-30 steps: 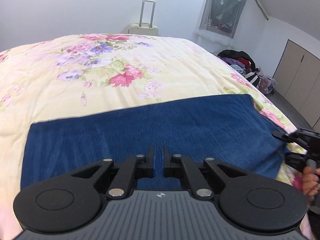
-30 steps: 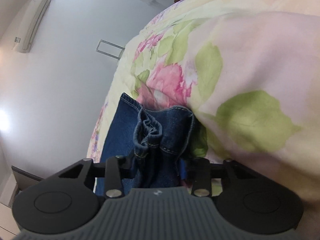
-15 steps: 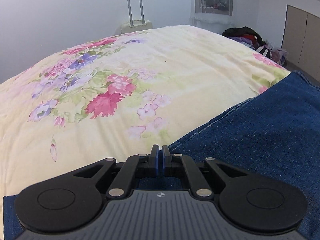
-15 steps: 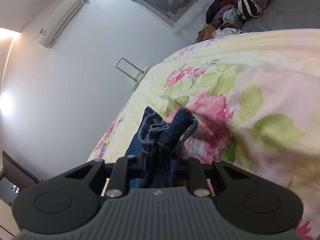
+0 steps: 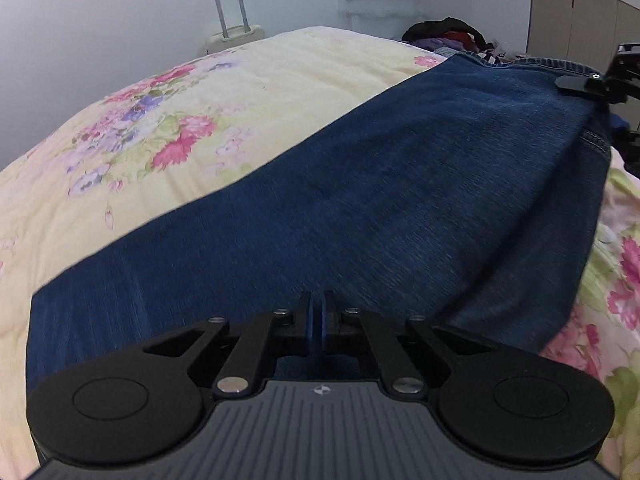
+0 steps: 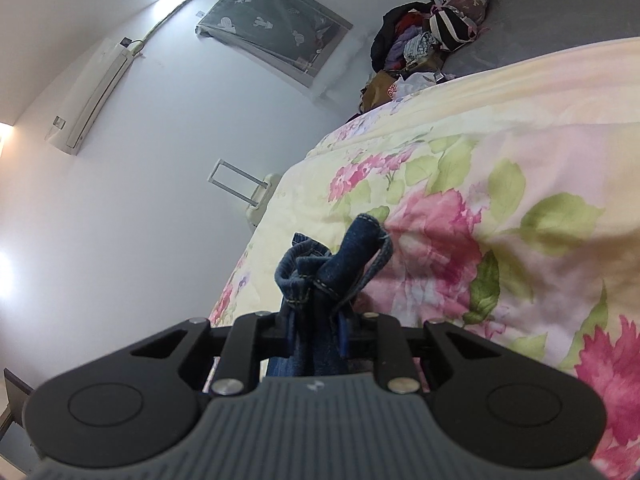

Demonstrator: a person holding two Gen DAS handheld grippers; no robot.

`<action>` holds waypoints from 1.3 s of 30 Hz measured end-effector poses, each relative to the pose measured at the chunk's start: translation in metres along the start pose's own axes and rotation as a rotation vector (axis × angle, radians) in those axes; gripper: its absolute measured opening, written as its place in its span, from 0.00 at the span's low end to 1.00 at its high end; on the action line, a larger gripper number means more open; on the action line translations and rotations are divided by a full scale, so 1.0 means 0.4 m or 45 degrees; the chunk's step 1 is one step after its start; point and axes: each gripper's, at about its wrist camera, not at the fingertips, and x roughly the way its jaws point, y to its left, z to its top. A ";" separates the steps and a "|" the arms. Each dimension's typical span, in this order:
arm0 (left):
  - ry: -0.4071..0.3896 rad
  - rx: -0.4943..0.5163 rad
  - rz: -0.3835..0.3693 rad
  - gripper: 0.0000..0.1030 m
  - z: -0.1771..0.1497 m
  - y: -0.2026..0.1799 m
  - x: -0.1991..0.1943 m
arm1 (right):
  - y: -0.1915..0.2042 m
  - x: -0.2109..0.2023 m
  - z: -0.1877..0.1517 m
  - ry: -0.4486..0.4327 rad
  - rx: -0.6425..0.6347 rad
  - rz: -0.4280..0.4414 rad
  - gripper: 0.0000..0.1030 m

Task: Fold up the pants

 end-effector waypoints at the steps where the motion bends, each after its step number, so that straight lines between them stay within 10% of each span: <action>1: 0.005 -0.013 -0.004 0.00 -0.010 -0.011 -0.010 | -0.002 0.000 0.000 0.003 0.007 0.003 0.15; 10: 0.070 -0.107 0.068 0.00 -0.093 -0.113 -0.076 | -0.031 0.000 0.007 0.023 0.032 0.011 0.15; 21: 0.273 -0.379 -0.226 0.00 -0.112 -0.072 -0.111 | -0.051 0.005 0.015 0.044 0.078 0.027 0.15; 26: 0.158 -0.384 -0.244 0.00 -0.113 -0.029 -0.194 | -0.035 -0.001 0.018 0.053 0.043 0.052 0.14; 39: -0.118 -0.484 0.167 0.04 -0.126 0.314 -0.367 | 0.269 -0.098 -0.103 -0.069 -0.697 0.065 0.12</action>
